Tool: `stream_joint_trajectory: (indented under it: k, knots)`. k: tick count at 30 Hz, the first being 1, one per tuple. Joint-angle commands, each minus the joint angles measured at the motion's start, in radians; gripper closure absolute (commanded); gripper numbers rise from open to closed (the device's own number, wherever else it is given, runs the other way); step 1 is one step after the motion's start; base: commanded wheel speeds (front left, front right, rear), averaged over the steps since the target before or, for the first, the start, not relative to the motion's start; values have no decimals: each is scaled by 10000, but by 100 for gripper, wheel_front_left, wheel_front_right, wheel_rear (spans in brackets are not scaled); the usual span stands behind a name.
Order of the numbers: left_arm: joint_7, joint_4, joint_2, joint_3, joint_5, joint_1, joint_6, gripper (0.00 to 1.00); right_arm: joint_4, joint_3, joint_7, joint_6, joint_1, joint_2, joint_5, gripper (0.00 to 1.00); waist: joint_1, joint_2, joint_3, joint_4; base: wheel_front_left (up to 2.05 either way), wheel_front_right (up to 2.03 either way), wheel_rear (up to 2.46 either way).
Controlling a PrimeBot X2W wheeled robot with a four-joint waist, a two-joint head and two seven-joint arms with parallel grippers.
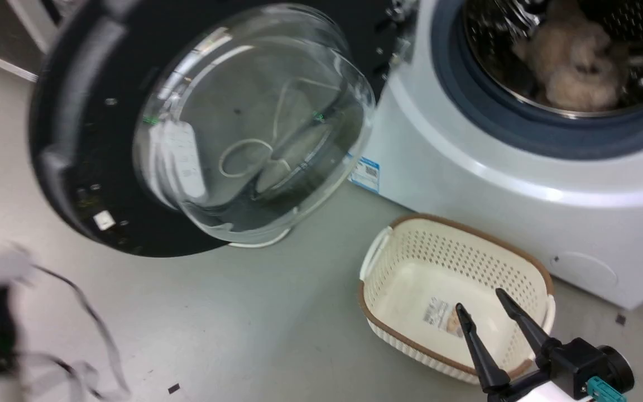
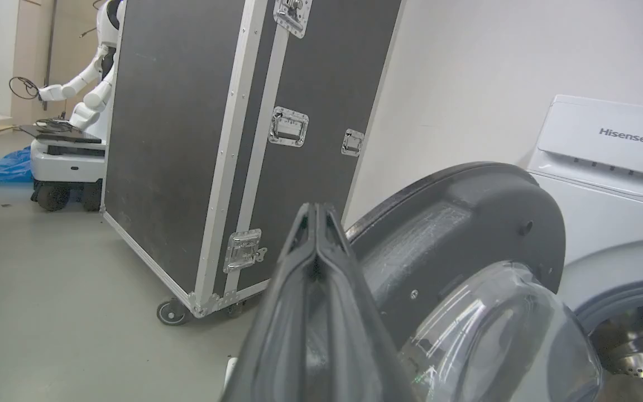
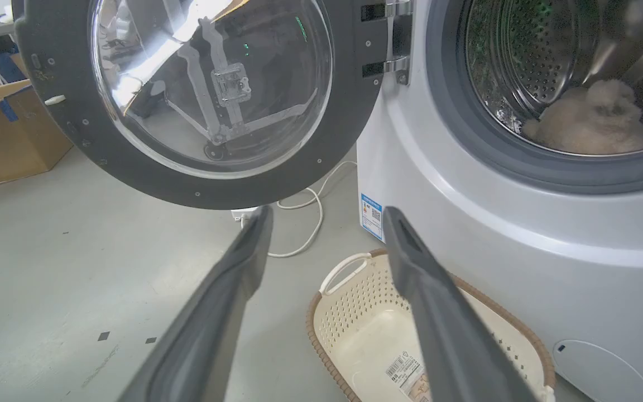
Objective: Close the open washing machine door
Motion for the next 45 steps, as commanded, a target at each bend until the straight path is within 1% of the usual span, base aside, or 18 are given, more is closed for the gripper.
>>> stream_joint_trajectory:
  k: [1,5,9,14,16,18,24,26,28,32,39,40,45]
  knots:
    - [159,146,233,145,-134,-330,-47,100,-61,-4,-44,8,-98,-77,64,0,-2,0,246,-246,0,0,0]
    - [1427,1564,1075,1033,-1446,-1746,128,100,-78,132,-44,8,-201,-253,123,0,-2,0,498,-601,0,0,0]
    - [2716,3192,1756,1730,-2580,-2817,480,100,-100,198,-44,8,-348,-329,190,0,-2,0,687,-890,0,0,0]
    - [4249,4745,2085,2356,-3956,-3742,899,100,-72,236,-44,8,-447,-397,258,0,-2,0,816,-1120,0,0,0]
    - [4821,5137,2176,2472,-4389,-3950,924,100,-70,237,-44,8,-464,-411,277,0,-2,0,849,-1191,0,0,0]
    - [5099,5348,2244,2512,-4590,-4022,882,100,-78,237,-44,8,-481,-436,294,0,-2,0,889,-1252,0,0,0]
    - [6388,5658,2015,2608,-5611,-4071,611,100,-34,180,-44,8,-486,-434,342,0,-2,0,822,-1344,0,0,0]
    - [6882,5644,1858,2695,-6051,-4013,535,100,-13,136,-44,8,-465,-403,348,0,-2,0,715,-1347,0,0,0]
    - [7457,5555,1676,2818,-6566,-3917,497,100,9,76,-44,8,-427,-349,349,0,-2,0,592,-1339,0,0,0]
    - [8526,5091,1466,2693,-6987,-3273,450,100,67,-58,-44,8,-313,-172,432,0,-2,0,280,-1312,0,0,0]
    - [9999,3594,771,2416,-7578,-1850,503,100,218,-294,-44,8,-159,101,386,0,-2,0,-327,-1308,0,0,0]
    - [10509,2772,333,2196,-7730,-1128,610,100,261,-446,-44,8,-68,245,360,0,-2,0,-564,-1305,0,0,0]
    - [11089,1366,-566,1742,-7938,-23,792,100,332,-552,-44,8,39,425,290,0,-2,0,-892,-1392,0,0,0]
